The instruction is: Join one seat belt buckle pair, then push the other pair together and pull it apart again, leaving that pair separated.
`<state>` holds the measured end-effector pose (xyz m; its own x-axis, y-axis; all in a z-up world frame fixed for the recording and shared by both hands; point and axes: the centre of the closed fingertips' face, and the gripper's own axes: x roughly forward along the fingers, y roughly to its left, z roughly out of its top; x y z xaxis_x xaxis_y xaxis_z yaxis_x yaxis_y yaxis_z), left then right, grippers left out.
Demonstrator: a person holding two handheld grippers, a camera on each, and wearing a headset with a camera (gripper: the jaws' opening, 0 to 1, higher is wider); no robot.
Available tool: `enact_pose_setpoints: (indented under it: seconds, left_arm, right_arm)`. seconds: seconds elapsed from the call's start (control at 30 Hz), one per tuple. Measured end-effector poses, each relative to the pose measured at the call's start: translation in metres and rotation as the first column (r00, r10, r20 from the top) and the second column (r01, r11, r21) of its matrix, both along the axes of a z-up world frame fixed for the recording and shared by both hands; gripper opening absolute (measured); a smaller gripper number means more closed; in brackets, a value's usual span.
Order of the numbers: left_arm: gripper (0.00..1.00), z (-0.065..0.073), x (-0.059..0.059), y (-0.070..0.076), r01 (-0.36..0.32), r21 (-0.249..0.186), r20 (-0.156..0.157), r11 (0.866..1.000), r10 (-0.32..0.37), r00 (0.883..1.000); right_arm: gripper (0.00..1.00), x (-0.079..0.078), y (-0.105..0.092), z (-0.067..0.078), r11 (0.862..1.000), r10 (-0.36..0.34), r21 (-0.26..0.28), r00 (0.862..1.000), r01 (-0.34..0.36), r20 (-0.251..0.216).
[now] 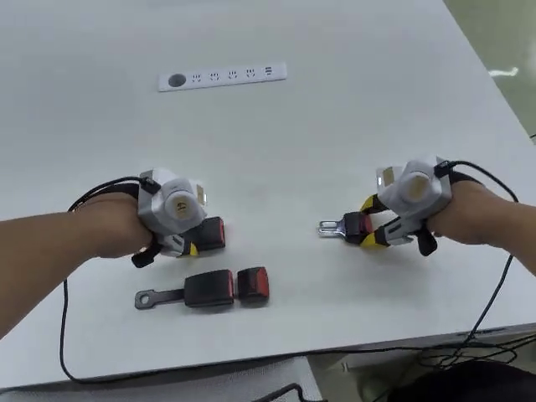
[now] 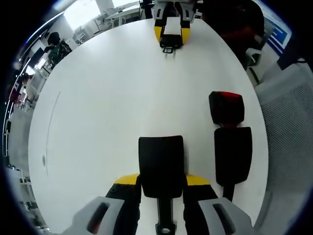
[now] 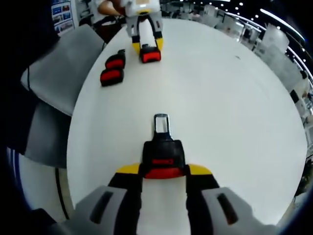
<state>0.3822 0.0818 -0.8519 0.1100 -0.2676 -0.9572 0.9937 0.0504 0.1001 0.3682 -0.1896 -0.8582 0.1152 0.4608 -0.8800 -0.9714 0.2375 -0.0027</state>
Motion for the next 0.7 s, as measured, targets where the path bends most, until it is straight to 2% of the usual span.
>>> enact_pose_setpoints:
  seconds: [0.1,0.13,0.17,0.2,0.23,0.27,0.3,0.33,0.37,0.43,0.47,0.5,0.53,0.57,0.63,0.7]
  left_arm:
    - [0.44,-0.001,0.003,0.008,0.001,0.027,0.010,1.000,-0.002,1.000]
    - [0.48,0.000,0.004,0.009,-0.008,0.023,0.009,1.000,0.008,1.000]
    - [0.49,0.002,0.002,0.009,-0.019,0.006,0.005,1.000,0.019,1.000]
    - [0.48,0.010,0.007,0.007,-0.071,-0.046,0.023,0.996,0.072,0.997]
    - [0.49,0.016,0.011,0.009,-0.122,-0.077,0.033,0.990,0.125,0.992]
    - [0.50,0.023,0.013,0.010,-0.166,-0.109,0.032,0.980,0.170,0.985]
    - [0.50,0.030,0.012,0.013,-0.185,-0.134,0.039,0.974,0.191,0.981]
    - [0.50,0.038,0.009,0.019,-0.202,-0.151,0.047,0.968,0.211,0.976]
    - [0.51,0.042,0.003,0.023,-0.201,-0.156,0.045,0.967,0.210,0.977]
    - [0.55,0.047,-0.011,0.029,-0.254,-0.205,-0.008,0.945,0.258,0.966]
    - [0.57,0.051,-0.018,0.032,-0.282,-0.228,-0.035,0.932,0.282,0.959]
    - [0.60,0.056,-0.021,0.034,-0.279,-0.236,-0.024,0.931,0.281,0.959]
    - [0.62,0.061,-0.026,0.038,-0.265,-0.249,-0.001,0.932,0.274,0.962]
    - [0.63,0.064,-0.031,0.041,-0.264,-0.253,0.006,0.931,0.274,0.962]
    - [0.70,0.064,-0.037,0.053,-0.281,-0.261,0.036,0.923,0.300,0.953]
    - [0.77,0.066,-0.051,0.057,-0.300,-0.286,0.030,0.910,0.322,0.946]
  right_arm:
    - [0.35,-0.003,0.004,0.003,0.999,0.013,-0.032,1.000,-0.013,0.014]
    - [0.35,-0.002,0.002,0.003,0.999,0.018,-0.045,0.999,-0.016,0.027]
    - [0.36,-0.001,0.001,0.004,0.997,0.036,-0.065,0.998,-0.032,0.058]
    - [0.37,-0.001,-0.001,0.004,0.994,0.066,-0.091,0.995,-0.059,0.077]
    - [0.37,-0.002,-0.003,0.006,0.992,0.076,-0.104,0.992,-0.066,0.098]
    - [0.38,-0.007,-0.002,0.008,0.997,0.050,-0.068,0.995,-0.044,0.087]
    - [0.43,-0.009,0.002,0.017,1.000,0.001,-0.002,0.994,-0.001,0.113]
    - [0.46,-0.009,0.003,0.024,1.000,-0.008,0.022,0.990,0.005,0.139]
    - [0.49,-0.014,0.001,0.033,0.998,-0.038,0.047,0.987,0.031,0.153]
    - [0.55,-0.024,0.001,0.045,0.993,-0.089,0.096,0.981,0.073,0.172]
    - [0.58,-0.033,0.003,0.052,0.990,-0.087,0.126,0.978,0.063,0.192]
    - [0.59,-0.039,0.003,0.056,0.984,-0.119,0.153,0.974,0.090,0.192]
    - [0.60,-0.047,0.003,0.061,0.974,-0.162,0.188,0.969,0.127,0.184]
    - [0.61,-0.052,0.001,0.063,0.967,-0.189,0.202,0.966,0.152,0.177]
    - [0.63,-0.063,-0.005,0.065,0.948,-0.261,0.226,0.952,0.222,0.160]
    - [0.69,-0.070,-0.011,0.065,0.936,-0.302,0.240,0.939,0.259,0.166]
